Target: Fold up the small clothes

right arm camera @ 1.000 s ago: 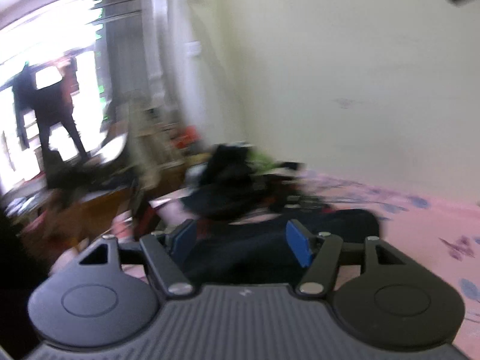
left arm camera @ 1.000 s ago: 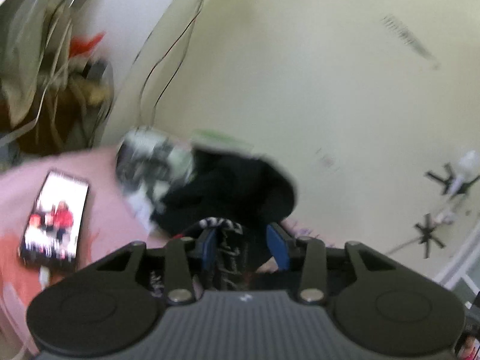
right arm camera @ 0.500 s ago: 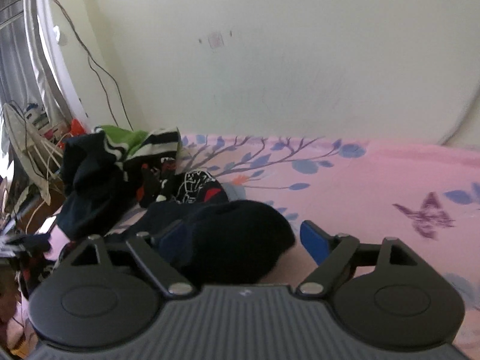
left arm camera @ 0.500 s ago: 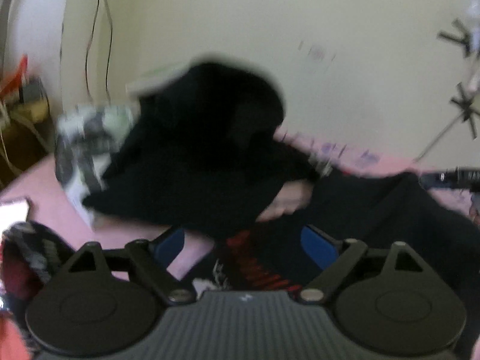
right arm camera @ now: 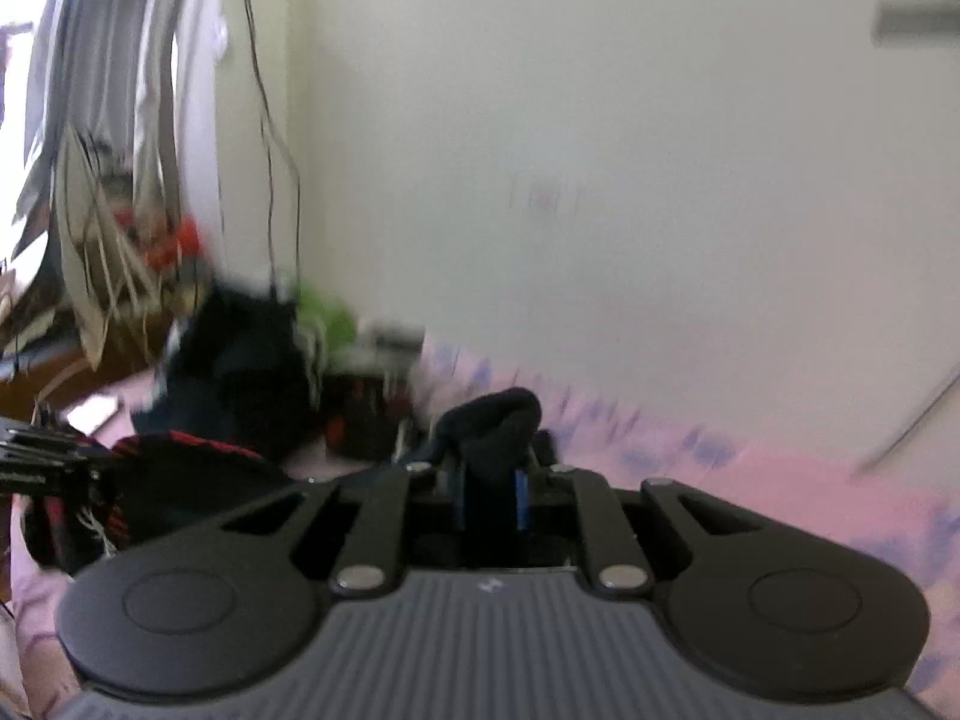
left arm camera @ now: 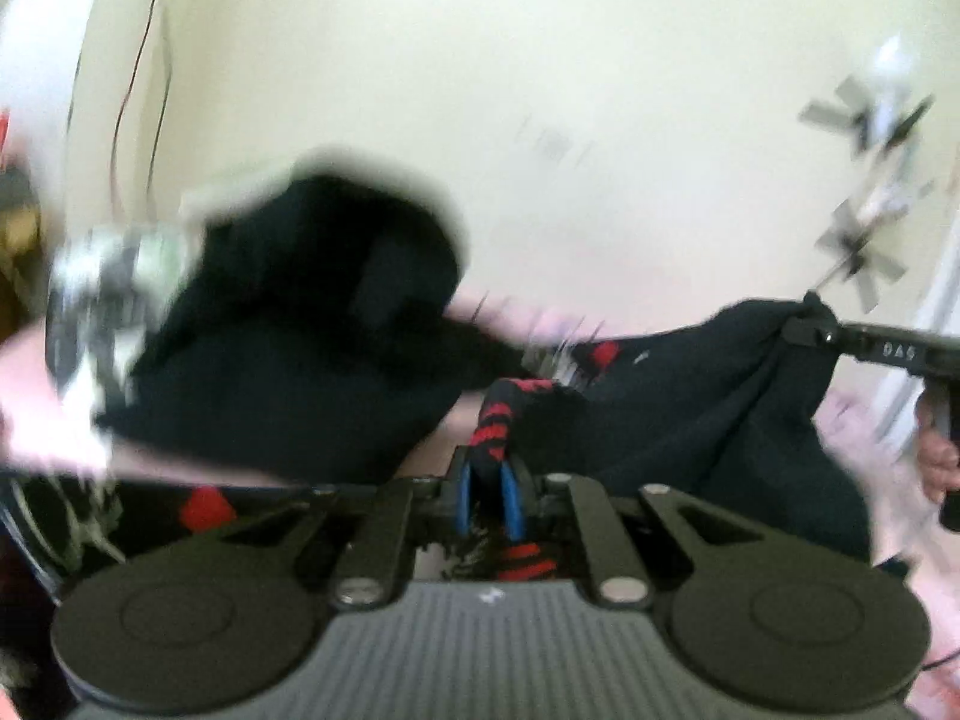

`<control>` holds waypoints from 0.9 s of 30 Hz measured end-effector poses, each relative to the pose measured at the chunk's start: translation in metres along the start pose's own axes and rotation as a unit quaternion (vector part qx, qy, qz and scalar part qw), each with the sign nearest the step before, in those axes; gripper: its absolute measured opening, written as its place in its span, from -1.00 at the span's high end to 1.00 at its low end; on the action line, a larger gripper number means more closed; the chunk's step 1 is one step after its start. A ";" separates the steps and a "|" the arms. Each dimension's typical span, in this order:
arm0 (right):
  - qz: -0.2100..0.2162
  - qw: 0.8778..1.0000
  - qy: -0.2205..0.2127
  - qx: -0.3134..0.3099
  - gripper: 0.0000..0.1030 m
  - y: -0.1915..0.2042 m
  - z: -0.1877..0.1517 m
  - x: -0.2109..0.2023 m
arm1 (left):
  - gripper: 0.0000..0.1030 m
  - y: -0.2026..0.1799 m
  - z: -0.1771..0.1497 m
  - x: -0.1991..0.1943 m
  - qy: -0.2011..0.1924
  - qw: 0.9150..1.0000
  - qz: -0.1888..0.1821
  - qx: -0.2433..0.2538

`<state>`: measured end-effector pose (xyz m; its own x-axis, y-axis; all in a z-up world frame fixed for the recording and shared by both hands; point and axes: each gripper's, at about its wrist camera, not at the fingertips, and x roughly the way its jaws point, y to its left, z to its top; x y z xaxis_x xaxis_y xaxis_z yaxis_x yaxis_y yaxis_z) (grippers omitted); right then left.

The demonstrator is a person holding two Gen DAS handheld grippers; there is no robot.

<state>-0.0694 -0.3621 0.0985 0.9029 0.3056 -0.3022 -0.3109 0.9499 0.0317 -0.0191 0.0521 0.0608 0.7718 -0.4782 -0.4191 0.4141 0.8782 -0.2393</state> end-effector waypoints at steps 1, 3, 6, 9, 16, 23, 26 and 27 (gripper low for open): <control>-0.010 1.000 -0.028 -0.010 0.88 0.003 0.011 -0.022 | 0.81 -0.005 0.008 -0.012 -0.023 1.000 -0.006 0.006; -0.027 0.996 -0.078 -0.025 0.88 0.011 0.032 -0.061 | 0.81 -0.014 0.028 -0.041 -0.082 0.996 -0.017 0.017; -0.063 0.984 -0.159 -0.057 0.90 0.026 0.064 -0.121 | 0.81 -0.025 0.064 -0.077 -0.149 0.988 -0.042 0.019; -0.102 0.965 -0.224 -0.089 0.90 0.043 0.094 -0.175 | 0.83 -0.041 0.104 -0.112 -0.215 0.974 -0.071 0.028; -0.194 0.920 -0.301 -0.157 0.90 0.075 0.144 -0.273 | 0.83 -0.095 0.166 -0.181 -0.368 0.922 -0.099 0.063; -0.234 0.923 -0.267 -0.147 0.90 0.048 0.142 -0.273 | 0.83 -0.134 0.181 -0.143 -0.350 0.925 -0.122 0.085; -0.233 0.940 -0.223 -0.112 0.90 0.010 0.131 -0.241 | 0.83 -0.140 0.183 -0.085 -0.298 0.945 -0.106 0.080; -0.235 0.946 -0.202 -0.100 0.90 -0.008 0.127 -0.222 | 0.83 -0.141 0.184 -0.058 -0.274 0.954 -0.097 0.077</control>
<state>-0.2293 -0.4296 0.2860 0.9825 -0.1087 0.1514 0.1392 0.9681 -0.2085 -0.0339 -0.0421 0.2806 0.7920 -0.5914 0.1516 0.6084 0.7851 -0.1160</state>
